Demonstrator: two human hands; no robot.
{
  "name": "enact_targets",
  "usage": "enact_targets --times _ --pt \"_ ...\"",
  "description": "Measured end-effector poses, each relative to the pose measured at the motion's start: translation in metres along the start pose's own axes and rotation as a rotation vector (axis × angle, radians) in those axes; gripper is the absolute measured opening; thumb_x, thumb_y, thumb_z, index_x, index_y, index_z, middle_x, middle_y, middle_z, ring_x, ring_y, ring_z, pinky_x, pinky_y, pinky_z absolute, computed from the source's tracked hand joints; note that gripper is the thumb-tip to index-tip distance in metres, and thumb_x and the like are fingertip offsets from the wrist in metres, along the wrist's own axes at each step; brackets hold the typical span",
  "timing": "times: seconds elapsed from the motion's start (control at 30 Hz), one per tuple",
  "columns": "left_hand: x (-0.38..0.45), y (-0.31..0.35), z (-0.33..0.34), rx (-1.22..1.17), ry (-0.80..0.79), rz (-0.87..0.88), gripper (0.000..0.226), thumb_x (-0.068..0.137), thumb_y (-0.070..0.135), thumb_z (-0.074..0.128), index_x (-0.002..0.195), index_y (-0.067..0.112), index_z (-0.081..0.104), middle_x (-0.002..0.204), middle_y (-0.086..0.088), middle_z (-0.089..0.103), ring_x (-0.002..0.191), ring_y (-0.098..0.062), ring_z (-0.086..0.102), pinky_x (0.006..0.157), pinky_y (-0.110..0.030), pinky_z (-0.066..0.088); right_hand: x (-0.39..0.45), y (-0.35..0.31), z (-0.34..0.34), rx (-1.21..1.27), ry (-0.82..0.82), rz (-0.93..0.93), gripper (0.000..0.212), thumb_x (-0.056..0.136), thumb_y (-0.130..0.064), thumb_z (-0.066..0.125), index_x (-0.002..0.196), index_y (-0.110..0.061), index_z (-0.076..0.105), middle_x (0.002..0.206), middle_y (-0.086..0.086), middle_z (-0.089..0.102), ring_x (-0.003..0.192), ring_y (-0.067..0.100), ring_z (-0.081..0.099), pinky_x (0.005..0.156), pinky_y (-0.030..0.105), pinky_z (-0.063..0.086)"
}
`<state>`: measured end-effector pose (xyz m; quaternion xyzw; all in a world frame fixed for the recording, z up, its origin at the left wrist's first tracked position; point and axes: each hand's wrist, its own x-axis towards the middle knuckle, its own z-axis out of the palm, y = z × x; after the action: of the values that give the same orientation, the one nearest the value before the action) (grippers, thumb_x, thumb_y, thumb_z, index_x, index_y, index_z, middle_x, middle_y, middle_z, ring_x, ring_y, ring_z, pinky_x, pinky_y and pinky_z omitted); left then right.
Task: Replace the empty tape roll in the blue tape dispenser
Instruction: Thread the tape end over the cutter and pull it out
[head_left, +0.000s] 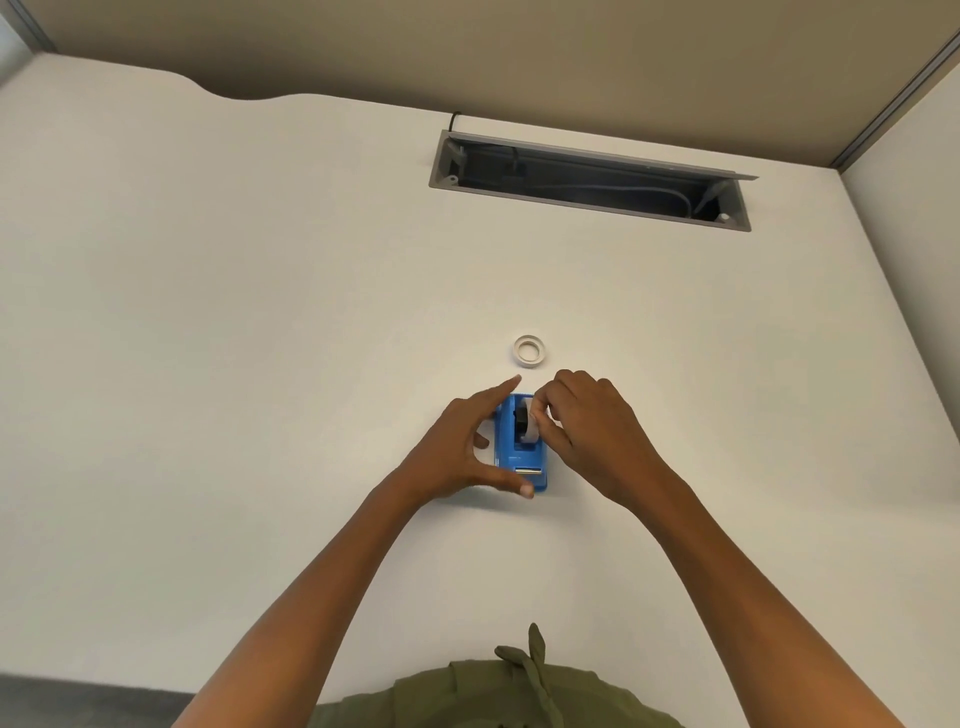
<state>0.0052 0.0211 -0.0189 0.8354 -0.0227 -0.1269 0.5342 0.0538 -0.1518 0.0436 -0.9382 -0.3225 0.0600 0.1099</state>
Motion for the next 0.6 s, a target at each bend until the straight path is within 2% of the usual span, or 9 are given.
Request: enact_targets --times 0.1,0.23,0.4,0.6 --pt "-0.003 -0.005 0.001 0.043 -0.050 -0.018 0.119 0.044 0.055 0.086 0.138 0.054 0.014 0.117 0.039 0.030 0.104 0.022 0.034 0.075 0.004 0.036 -0.003 -0.001 0.001 0.009 -0.024 0.002 0.024 0.099 -0.024 0.035 0.102 -0.012 0.056 0.097 0.004 0.057 0.088 0.021 0.049 0.079 0.032 0.036" --pt "-0.002 -0.008 0.003 0.068 -0.016 0.009 0.110 0.050 0.039 0.090 0.128 0.060 0.015 0.117 0.041 0.030 0.105 0.022 0.032 0.076 0.003 0.036 -0.010 -0.002 0.004 -0.022 0.006 -0.023 0.022 0.098 -0.022 0.037 0.100 -0.011 0.057 0.094 0.005 0.057 0.085 0.023 0.049 0.077 0.033 0.036" --pt "-0.002 -0.008 0.003 0.068 0.006 0.019 0.106 0.049 0.038 0.090 0.120 0.065 0.016 0.112 0.042 0.031 0.102 0.023 0.034 0.073 0.005 0.035 -0.016 -0.005 0.007 -0.032 0.025 -0.026 0.018 0.095 -0.017 0.043 0.100 -0.008 0.059 0.091 0.008 0.058 0.084 0.026 0.051 0.076 0.036 0.037" --pt "-0.002 -0.008 0.003 0.065 0.002 0.037 0.111 0.050 0.041 0.089 0.125 0.070 0.011 0.118 0.045 0.029 0.105 0.019 0.034 0.075 0.004 0.036 -0.025 -0.011 0.008 -0.069 0.171 -0.037 0.002 0.082 -0.006 0.064 0.083 -0.004 0.064 0.071 0.010 0.060 0.064 0.030 0.055 0.059 0.038 0.045"
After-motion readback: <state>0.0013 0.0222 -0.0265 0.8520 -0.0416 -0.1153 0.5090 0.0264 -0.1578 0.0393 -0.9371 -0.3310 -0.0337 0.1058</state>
